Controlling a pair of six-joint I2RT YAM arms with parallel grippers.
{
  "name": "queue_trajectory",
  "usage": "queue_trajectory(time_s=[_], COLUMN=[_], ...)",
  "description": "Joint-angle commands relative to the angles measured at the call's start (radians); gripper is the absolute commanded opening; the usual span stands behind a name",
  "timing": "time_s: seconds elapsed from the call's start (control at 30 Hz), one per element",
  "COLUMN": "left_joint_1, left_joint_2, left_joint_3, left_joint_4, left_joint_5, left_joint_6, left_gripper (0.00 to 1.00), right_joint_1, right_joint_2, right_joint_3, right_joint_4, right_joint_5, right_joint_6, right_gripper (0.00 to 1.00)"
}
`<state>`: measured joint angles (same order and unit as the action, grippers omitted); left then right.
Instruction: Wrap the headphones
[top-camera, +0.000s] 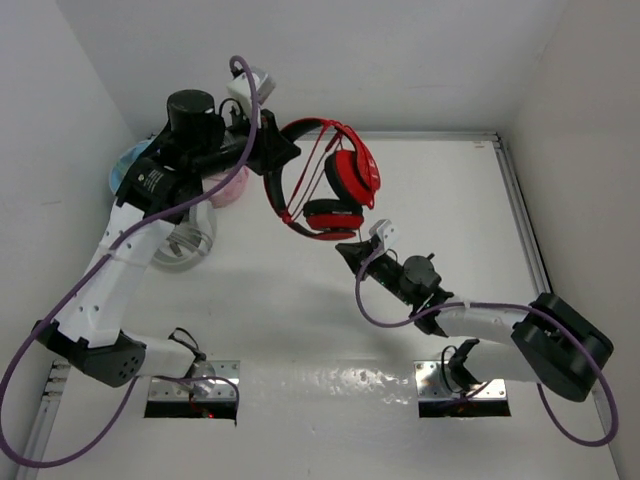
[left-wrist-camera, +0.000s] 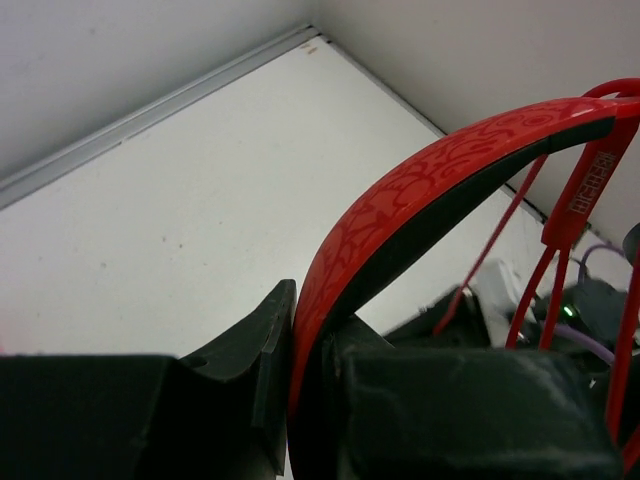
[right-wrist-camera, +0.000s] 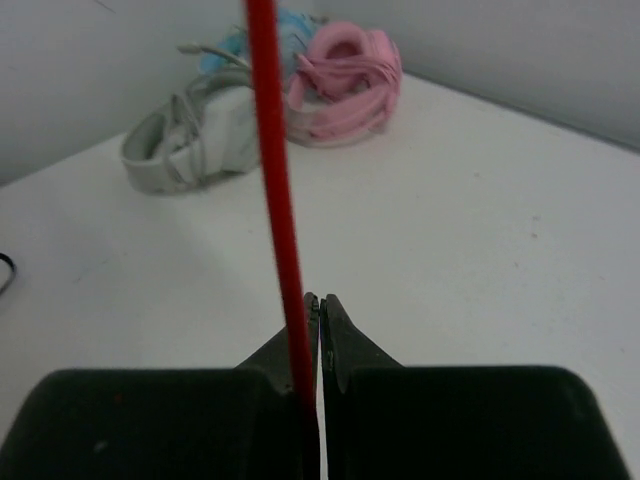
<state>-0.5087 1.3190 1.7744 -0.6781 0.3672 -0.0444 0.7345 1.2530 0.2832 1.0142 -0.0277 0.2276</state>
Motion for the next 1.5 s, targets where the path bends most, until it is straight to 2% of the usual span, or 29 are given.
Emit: queue_trajectory(time_s=[0.0, 0.2, 0.37, 0.5, 0.57, 0.77, 0.97, 1.1, 1.3, 1.33, 1.47], left_joint_1=[0.047, 0.082, 0.169, 0.182, 0.182, 0.183, 0.182, 0.177, 0.089, 0.069, -0.042], left_joint_2=[-0.001, 0.045, 0.059, 0.089, 0.098, 0.117, 0.109, 0.098, 0.048, 0.037, -0.021], left_joint_3=[0.045, 0.028, 0.011, 0.003, -0.016, -0.076, -0.162, -0.284, -0.511, -0.535, -0.630], left_joint_4=[0.124, 0.138, 0.141, 0.127, 0.147, 0.207, 0.310, 0.444, 0.616, 0.630, 0.663], left_joint_5=[0.038, 0.038, 0.006, -0.161, -0.197, -0.404, -0.577, -0.689, -0.835, -0.843, -0.927], left_joint_6=[-0.156, -0.250, -0.324, -0.313, -0.304, -0.238, -0.138, 0.068, 0.377, 0.402, 0.497], left_gripper=[0.00, 0.00, 0.00, 0.00, 0.00, 0.00, 0.00, 0.00, 0.00, 0.00, 0.00], right_joint_1=[0.127, 0.264, 0.331, 0.430, 0.451, 0.522, 0.533, 0.533, 0.523, 0.516, 0.438], right_joint_2=[-0.033, 0.074, 0.195, 0.290, 0.315, 0.336, 0.283, 0.175, 0.030, 0.025, 0.002], right_joint_3=[-0.024, 0.131, 0.249, 0.408, 0.482, 0.574, 0.582, 0.568, 0.625, 0.636, 0.633], right_joint_4=[0.255, 0.077, -0.078, -0.218, -0.298, -0.404, -0.450, -0.554, -0.808, -0.872, -0.956], right_joint_5=[0.136, 0.178, 0.164, 0.144, 0.123, 0.104, 0.066, 0.100, 0.398, 0.437, 0.584], right_joint_6=[-0.049, -0.145, -0.183, -0.258, -0.272, -0.320, -0.300, -0.309, -0.473, -0.499, -0.510], right_gripper=[0.00, 0.00, 0.00, 0.00, 0.00, 0.00, 0.00, 0.00, 0.00, 0.00, 0.00])
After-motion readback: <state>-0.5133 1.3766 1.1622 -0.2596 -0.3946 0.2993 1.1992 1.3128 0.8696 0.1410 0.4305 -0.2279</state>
